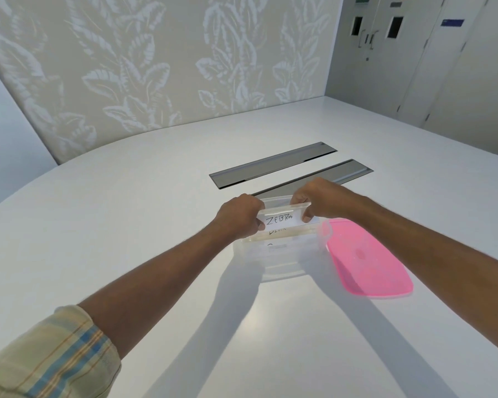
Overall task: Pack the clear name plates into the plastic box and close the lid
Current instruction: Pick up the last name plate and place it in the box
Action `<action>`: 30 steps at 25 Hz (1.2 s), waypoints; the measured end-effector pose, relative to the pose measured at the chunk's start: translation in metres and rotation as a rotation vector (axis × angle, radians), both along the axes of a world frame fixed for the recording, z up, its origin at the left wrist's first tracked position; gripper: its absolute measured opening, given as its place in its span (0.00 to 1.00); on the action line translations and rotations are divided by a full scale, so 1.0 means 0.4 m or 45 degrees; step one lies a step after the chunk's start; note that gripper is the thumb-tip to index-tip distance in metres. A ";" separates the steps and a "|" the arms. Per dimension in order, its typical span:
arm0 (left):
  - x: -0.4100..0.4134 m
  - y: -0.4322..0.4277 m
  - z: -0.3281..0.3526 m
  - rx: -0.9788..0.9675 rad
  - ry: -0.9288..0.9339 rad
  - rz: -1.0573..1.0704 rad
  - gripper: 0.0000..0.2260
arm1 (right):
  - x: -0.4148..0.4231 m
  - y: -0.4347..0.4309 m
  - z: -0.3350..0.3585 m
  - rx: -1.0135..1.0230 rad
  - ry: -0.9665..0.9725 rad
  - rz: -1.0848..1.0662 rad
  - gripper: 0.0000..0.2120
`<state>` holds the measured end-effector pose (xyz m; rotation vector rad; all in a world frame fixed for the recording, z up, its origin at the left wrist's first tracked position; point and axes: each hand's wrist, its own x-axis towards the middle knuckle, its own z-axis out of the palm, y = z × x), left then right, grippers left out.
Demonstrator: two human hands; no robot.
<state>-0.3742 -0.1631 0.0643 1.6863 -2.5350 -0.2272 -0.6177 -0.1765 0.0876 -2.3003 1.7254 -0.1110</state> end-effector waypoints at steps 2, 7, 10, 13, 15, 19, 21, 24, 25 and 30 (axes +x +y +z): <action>-0.014 -0.005 -0.014 0.016 -0.015 -0.023 0.20 | -0.007 0.000 -0.013 0.026 0.035 0.011 0.23; -0.034 -0.020 -0.053 0.058 -0.124 -0.057 0.26 | -0.003 0.003 -0.059 0.085 0.185 0.061 0.23; -0.041 -0.026 -0.076 0.089 -0.224 -0.095 0.24 | 0.003 0.001 -0.090 0.103 0.253 0.103 0.23; -0.041 -0.029 -0.094 0.095 -0.284 -0.142 0.17 | 0.005 -0.001 -0.116 0.085 0.280 0.138 0.21; -0.039 -0.032 -0.103 0.107 -0.292 -0.152 0.16 | 0.004 -0.002 -0.131 0.068 0.286 0.156 0.20; -0.036 -0.040 -0.111 0.124 -0.294 -0.158 0.16 | -0.001 -0.005 -0.140 0.049 0.252 0.174 0.20; -0.038 -0.042 -0.114 0.121 -0.297 -0.171 0.15 | -0.004 -0.007 -0.142 0.045 0.241 0.178 0.20; -0.039 -0.041 -0.114 0.136 -0.305 -0.183 0.13 | -0.005 -0.007 -0.146 0.045 0.240 0.184 0.21; -0.039 -0.040 -0.112 0.140 -0.309 -0.185 0.12 | -0.005 -0.008 -0.146 0.051 0.232 0.182 0.22; -0.039 -0.036 -0.107 0.159 -0.318 -0.209 0.10 | -0.008 -0.014 -0.141 0.100 0.214 0.216 0.21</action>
